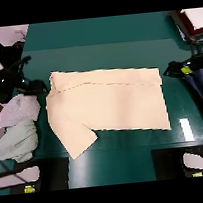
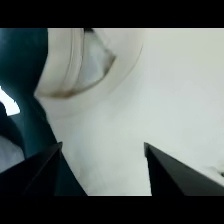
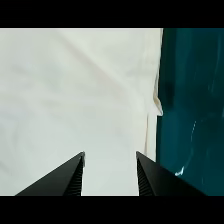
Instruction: Fold the shirts.
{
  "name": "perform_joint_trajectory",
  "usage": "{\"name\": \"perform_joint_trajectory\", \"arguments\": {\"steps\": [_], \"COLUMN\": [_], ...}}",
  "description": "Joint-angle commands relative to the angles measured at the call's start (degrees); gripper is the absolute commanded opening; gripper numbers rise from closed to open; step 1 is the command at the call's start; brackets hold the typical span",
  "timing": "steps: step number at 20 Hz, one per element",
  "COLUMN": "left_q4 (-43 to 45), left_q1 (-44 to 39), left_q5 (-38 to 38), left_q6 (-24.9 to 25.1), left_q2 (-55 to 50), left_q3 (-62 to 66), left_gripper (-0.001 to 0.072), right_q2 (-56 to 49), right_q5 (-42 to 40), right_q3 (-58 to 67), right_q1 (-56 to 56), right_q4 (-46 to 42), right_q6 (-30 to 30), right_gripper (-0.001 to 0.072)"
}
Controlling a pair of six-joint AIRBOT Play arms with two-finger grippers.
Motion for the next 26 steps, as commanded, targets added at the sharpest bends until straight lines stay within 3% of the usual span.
{"name": "perform_joint_trajectory", "arguments": {"steps": [1, 4, 7, 17, 18, 19, 20, 23, 26], "left_q4": [-0.85, -3.17, -5.31, -11.82, -11.87, -12.02, -12.15, -12.48, -13.38], "left_q1": [1.16, 1.16, 1.16, 1.16, 1.16, 1.16, 1.16, 1.16, 1.16], "left_q5": [0.24, 0.94, 1.81, 14.64, 14.71, 14.62, 14.67, 13.46, 10.45], "left_q6": [-3.98, -5.9, -6.29, -4.79, -4.79, -4.76, -4.74, -3.98, -1.64], "left_q2": [13.94, 24.63, 28.44, 28.28, 28.28, 28.28, 28.3, 28.35, 28.35], "left_q3": [-16.68, -32.39, -41.79, -49.03, -49.05, -48.92, -48.72, -46.1, -42.21], "left_gripper": [0.0593, 0.0593, 0.0593, 0.0591, 0.0469, 0.0177, 0.004, 0.0028, 0.0027], "right_q2": [5.16, 6.62, 6.4, 6.43, 6.45, 6.49, 6.49, 7.08, 12.0], "right_q5": [3.85, 2.78, 2.71, 2.67, 3.21, 4.28, 5.86, 12.59, 13.31], "right_q3": [-0.22, -0.22, -0.22, -0.22, -0.22, -0.22, -0.22, -1.95, -13.55], "right_q1": [-2.75, -2.73, -1.64, -1.7, -1.7, -1.73, -2.1, -4.9, -9.92], "right_q4": [1.25, 1.27, 1.2, 2.4, 2.4, 2.27, 2.29, 2.03, -1.88], "right_q6": [-1.77, -1.88, -2.29, -2.32, -2.32, -2.32, -2.34, -2.89, -2.93], "right_gripper": [0.0379, 0.0379, 0.0379, 0.0378, 0.0378, 0.0378, 0.0378, 0.0378, 0.038]}}
